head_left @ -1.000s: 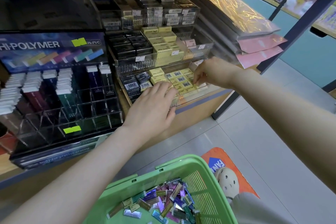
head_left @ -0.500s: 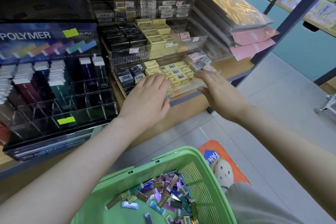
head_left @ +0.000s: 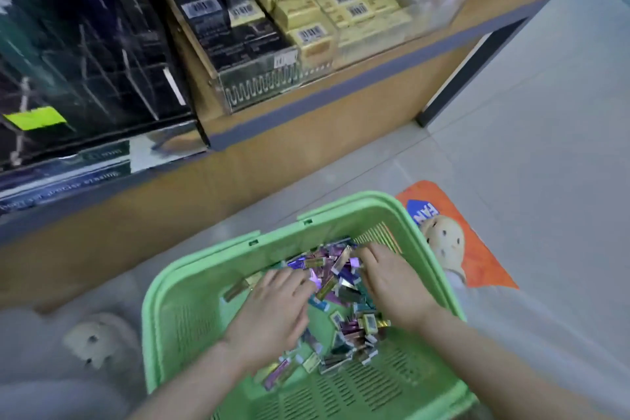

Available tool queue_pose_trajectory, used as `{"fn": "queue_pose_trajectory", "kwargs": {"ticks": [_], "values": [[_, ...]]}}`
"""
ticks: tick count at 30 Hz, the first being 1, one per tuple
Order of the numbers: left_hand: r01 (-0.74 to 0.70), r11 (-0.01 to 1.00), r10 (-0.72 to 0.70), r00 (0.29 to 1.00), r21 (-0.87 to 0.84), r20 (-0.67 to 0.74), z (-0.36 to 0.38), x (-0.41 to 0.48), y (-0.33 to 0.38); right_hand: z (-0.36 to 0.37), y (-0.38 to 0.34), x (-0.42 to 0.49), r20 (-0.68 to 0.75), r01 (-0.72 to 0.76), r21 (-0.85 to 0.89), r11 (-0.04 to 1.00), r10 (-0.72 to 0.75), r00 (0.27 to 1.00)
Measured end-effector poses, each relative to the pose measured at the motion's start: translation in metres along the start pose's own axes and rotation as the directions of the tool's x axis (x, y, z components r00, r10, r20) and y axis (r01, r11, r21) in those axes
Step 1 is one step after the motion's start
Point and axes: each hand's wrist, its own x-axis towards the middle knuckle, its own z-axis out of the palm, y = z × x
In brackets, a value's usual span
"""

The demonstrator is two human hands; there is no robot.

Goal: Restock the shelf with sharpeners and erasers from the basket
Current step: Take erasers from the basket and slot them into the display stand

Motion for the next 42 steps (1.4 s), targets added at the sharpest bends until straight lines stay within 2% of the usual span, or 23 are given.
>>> {"fn": "queue_pose_trajectory", "kwargs": {"ticks": [2, 4, 7, 9, 12, 15, 17, 20, 22, 24, 26, 28, 31, 34, 38, 39, 42], "values": [[0.184, 0.981, -0.169, 0.969, -0.068, 0.183, 0.027, -0.004, -0.006, 0.028, 0.001, -0.007, 0.137, -0.111, 0.051, 0.993, 0.103, 0.985], [0.335, 0.933, -0.278, 0.901, -0.128, 0.334, 0.054, -0.003, -0.012, 0.05, 0.006, -0.011, 0.256, -0.259, 0.105, 0.96, 0.226, 0.94], [0.529, 0.82, -0.404, 0.806, -0.218, 0.433, 0.093, 0.004, -0.02, 0.076, 0.012, -0.012, 0.308, -0.442, 0.231, 0.867, 0.366, 0.878], [0.641, 0.716, -0.472, 0.737, -0.277, 0.484, 0.114, 0.009, -0.025, 0.089, 0.014, -0.013, 0.313, -0.453, 0.173, 0.875, 0.387, 0.867], [0.766, 0.537, -0.593, 0.641, -0.355, 0.487, 0.141, 0.019, -0.025, 0.099, 0.014, -0.01, 0.31, -0.38, -0.026, 0.925, 0.369, 0.876], [0.828, 0.337, -0.694, 0.54, -0.448, 0.476, 0.16, 0.026, -0.017, 0.106, 0.018, -0.005, 0.279, -0.352, -0.089, 0.932, 0.363, 0.889], [0.842, 0.284, -0.725, 0.501, -0.459, 0.472, 0.168, 0.029, -0.01, 0.111, 0.019, -0.003, 0.261, -0.325, -0.115, 0.939, 0.344, 0.902], [0.847, 0.239, -0.735, 0.477, -0.474, 0.482, 0.174, 0.031, -0.005, 0.118, 0.017, 0.003, 0.261, -0.4, -0.034, 0.916, 0.395, 0.881], [0.842, 0.244, -0.728, 0.486, -0.481, 0.483, 0.176, 0.03, -0.005, 0.12, 0.018, 0.007, 0.265, -0.438, -0.028, 0.898, 0.429, 0.863], [0.829, 0.298, -0.713, 0.523, -0.473, 0.468, 0.176, 0.029, -0.007, 0.122, 0.02, 0.009, 0.277, -0.444, -0.045, 0.895, 0.438, 0.855], [0.811, 0.394, -0.682, 0.574, -0.433, 0.454, 0.177, 0.029, -0.007, 0.122, 0.021, 0.01, 0.293, -0.411, -0.053, 0.91, 0.408, 0.865], [0.798, 0.415, -0.675, 0.592, -0.437, 0.44, 0.176, 0.03, -0.004, 0.122, 0.02, 0.012, 0.309, -0.351, -0.084, 0.933, 0.359, 0.88], [0.779, 0.284, -0.698, 0.568, -0.559, 0.436, 0.17, 0.033, -0.003, 0.122, 0.019, 0.013, 0.348, -0.321, -0.083, 0.944, 0.329, 0.878], [0.749, 0.139, -0.686, 0.544, -0.648, 0.483, 0.156, 0.035, -0.006, 0.115, 0.019, 0.015, 0.37, -0.367, 0.033, 0.93, 0.33, 0.869], [0.708, -0.114, -0.608, 0.505, -0.697, 0.613, 0.141, 0.041, -0.004, 0.094, 0.009, 0.02, 0.39, -0.558, 0.359, 0.748, 0.423, 0.818], [0.677, -0.187, -0.594, 0.5, -0.712, 0.63, 0.14, 0.043, -0.003, 0.089, 0.003, 0.021, 0.382, -0.571, 0.428, 0.701, 0.432, 0.817], [0.595, -0.308, -0.542, 0.531, -0.742, 0.651, 0.126, 0.046, 0.0, 0.074, -0.018, 0.022, 0.407, -0.576, 0.616, 0.538, 0.408, 0.817]]}}
